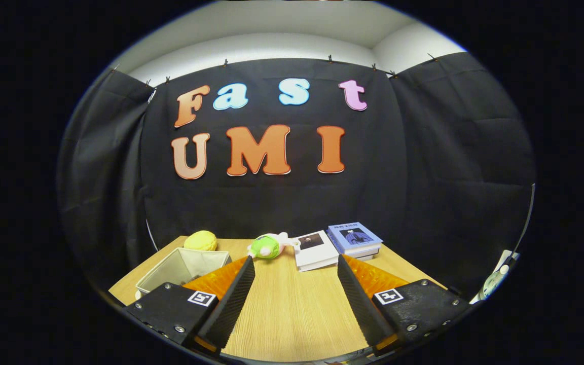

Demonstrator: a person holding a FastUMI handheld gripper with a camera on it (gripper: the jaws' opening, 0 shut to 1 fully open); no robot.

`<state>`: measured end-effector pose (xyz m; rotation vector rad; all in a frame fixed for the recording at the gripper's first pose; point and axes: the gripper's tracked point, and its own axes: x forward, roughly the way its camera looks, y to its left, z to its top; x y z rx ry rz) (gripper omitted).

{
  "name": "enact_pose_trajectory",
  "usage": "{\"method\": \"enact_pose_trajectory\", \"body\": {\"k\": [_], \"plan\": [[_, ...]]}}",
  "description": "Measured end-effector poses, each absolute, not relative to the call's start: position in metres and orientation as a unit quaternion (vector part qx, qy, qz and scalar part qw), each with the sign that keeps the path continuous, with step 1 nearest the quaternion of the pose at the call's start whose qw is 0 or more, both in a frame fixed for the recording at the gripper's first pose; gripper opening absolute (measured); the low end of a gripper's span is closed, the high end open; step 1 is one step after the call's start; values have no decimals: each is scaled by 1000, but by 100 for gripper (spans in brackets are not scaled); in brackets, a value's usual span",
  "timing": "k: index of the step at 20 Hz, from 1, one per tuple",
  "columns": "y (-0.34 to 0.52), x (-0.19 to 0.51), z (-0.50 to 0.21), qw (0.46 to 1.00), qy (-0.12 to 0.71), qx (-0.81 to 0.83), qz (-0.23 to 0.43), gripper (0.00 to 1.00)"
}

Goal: Open the storage box then place both shoes into the box .Put the left shoe in first, then the right shoe, with the right side of both shoes facing outward in a uniform manner.

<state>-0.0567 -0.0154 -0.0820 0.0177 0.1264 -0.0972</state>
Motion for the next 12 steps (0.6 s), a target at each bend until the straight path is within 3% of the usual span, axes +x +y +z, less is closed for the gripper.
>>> {"method": "enact_pose_trajectory", "body": {"k": [12], "plan": [[-21, -69, -78, 998, 33, 32, -47, 97]]}}
